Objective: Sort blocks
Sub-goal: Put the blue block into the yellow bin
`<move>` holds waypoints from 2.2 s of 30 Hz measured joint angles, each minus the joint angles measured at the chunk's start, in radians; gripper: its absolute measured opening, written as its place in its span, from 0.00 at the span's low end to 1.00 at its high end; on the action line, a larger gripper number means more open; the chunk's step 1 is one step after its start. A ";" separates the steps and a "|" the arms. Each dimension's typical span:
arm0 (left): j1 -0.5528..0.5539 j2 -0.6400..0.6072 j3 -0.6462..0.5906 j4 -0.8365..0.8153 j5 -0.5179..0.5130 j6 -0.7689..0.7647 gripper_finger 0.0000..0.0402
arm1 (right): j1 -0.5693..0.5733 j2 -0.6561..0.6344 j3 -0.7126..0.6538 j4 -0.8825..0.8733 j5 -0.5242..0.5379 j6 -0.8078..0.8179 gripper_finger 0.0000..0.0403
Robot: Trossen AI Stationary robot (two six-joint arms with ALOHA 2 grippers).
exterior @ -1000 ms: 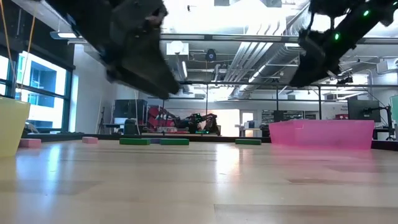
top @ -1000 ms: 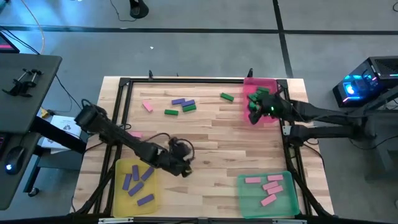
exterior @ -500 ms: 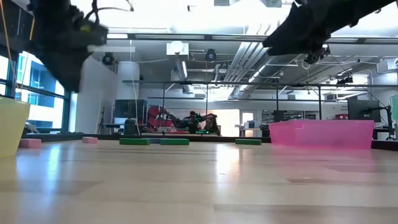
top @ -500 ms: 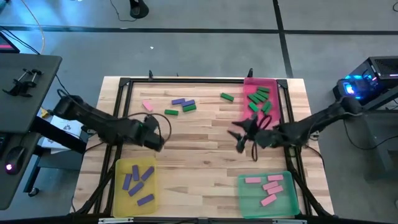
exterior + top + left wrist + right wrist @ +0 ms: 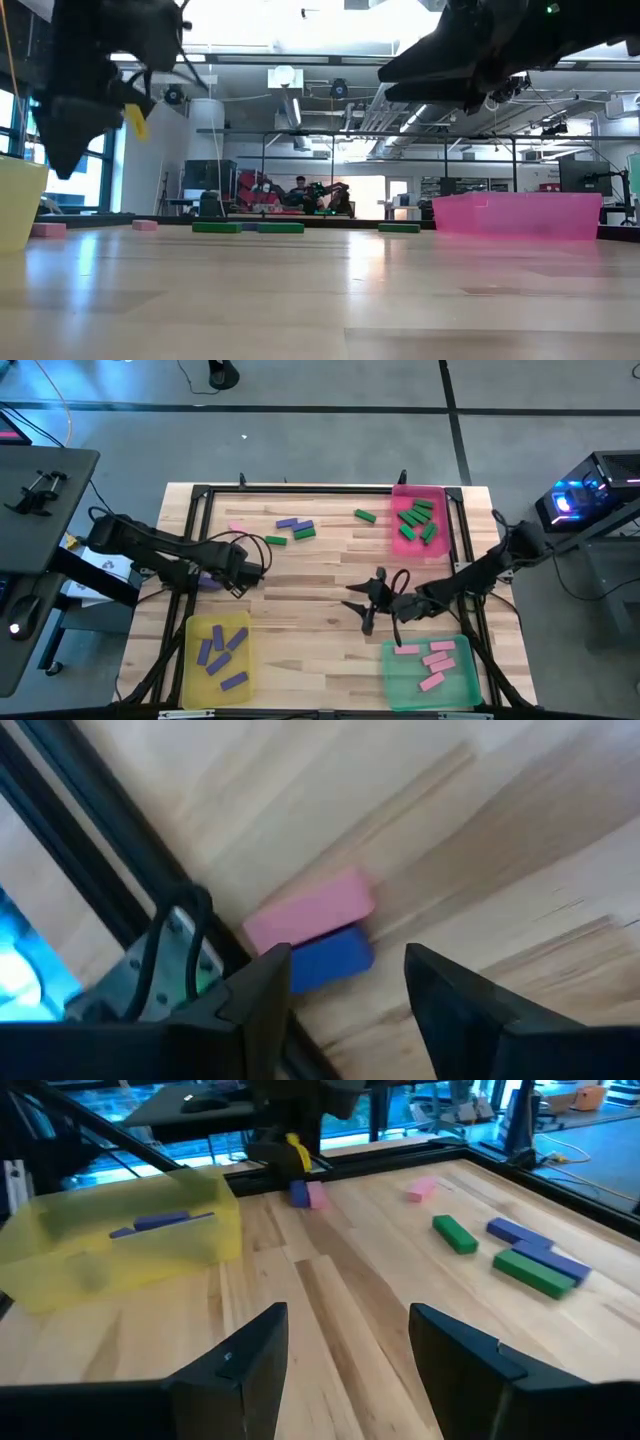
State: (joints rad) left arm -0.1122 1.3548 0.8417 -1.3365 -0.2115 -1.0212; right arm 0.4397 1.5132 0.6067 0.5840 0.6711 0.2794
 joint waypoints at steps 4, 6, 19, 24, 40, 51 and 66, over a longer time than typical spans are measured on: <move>0.053 0.000 -0.052 0.010 0.092 -0.020 0.53 | 0.000 0.021 0.000 0.027 -0.017 0.000 0.48; 0.074 0.005 -0.073 0.022 0.134 -0.022 0.55 | 0.000 0.021 0.000 0.028 -0.017 0.000 0.48; 0.146 0.084 -0.170 0.209 0.287 -0.024 0.51 | 0.000 0.019 0.000 0.027 -0.037 0.000 0.48; 0.145 0.114 -0.186 0.245 0.288 -0.024 0.50 | 0.000 0.019 0.000 0.027 -0.040 0.004 0.48; 0.137 0.119 -0.100 0.371 0.304 0.063 0.50 | 0.000 0.019 0.000 0.027 -0.040 0.008 0.48; 0.075 0.118 0.088 0.771 0.313 0.433 0.50 | 0.000 0.019 0.000 0.026 -0.040 0.008 0.48; 0.081 0.209 0.153 0.206 0.094 0.697 0.50 | 0.000 0.019 0.001 0.026 -0.040 0.008 0.48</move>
State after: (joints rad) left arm -0.0315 1.5642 0.9943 -1.1305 -0.1172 -0.3242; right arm 0.4393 1.5318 0.6075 0.6098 0.6315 0.2873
